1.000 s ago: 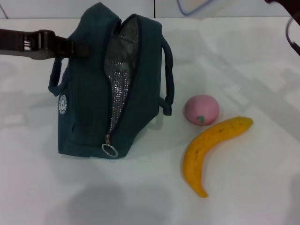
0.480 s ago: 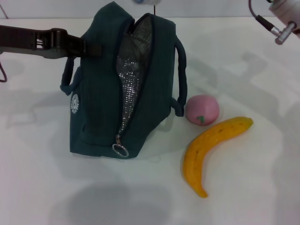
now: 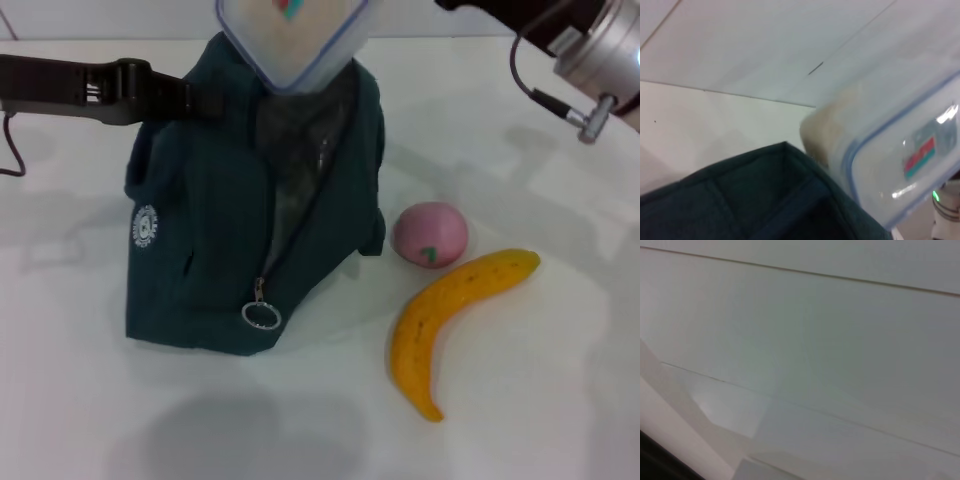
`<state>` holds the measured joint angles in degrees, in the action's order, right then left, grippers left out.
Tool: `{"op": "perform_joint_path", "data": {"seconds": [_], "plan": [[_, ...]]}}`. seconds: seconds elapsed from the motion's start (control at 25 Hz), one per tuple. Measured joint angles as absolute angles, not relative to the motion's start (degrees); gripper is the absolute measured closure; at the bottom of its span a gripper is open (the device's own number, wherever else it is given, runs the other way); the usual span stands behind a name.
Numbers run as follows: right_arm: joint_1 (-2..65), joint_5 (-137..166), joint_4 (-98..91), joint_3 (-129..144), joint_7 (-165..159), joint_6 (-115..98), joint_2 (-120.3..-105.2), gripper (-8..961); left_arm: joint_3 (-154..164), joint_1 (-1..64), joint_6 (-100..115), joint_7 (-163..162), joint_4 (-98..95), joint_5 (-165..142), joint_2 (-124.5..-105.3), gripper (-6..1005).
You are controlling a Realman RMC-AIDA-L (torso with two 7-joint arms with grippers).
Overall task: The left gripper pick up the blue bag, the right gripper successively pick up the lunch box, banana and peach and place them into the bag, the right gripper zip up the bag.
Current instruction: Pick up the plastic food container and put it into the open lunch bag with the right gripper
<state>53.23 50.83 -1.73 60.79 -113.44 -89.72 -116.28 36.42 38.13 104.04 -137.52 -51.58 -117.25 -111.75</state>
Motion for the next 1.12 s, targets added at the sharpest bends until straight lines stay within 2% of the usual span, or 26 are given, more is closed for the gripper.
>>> {"op": "perform_joint_path", "data": {"seconds": [0.32, 0.88, 1.12], "plan": [[49.79, 50.93, -2.33, 63.88, -113.84, -89.49, -116.28, 855, 36.38, 37.76, 102.77, -137.72, -50.42, -116.61, -111.73, 964], [50.03, 50.64, -7.26, 75.72, -114.64, -79.98, -116.28, 793, 36.44, 38.04, 102.21, -137.41, -50.18, -116.53, -111.92, 964], [47.75, 49.5, -10.76, 77.72, -114.47, -78.8, -116.28, 766, 36.39, 37.67, 102.27, -137.37, -50.09, -116.53, -111.82, 964]]}}
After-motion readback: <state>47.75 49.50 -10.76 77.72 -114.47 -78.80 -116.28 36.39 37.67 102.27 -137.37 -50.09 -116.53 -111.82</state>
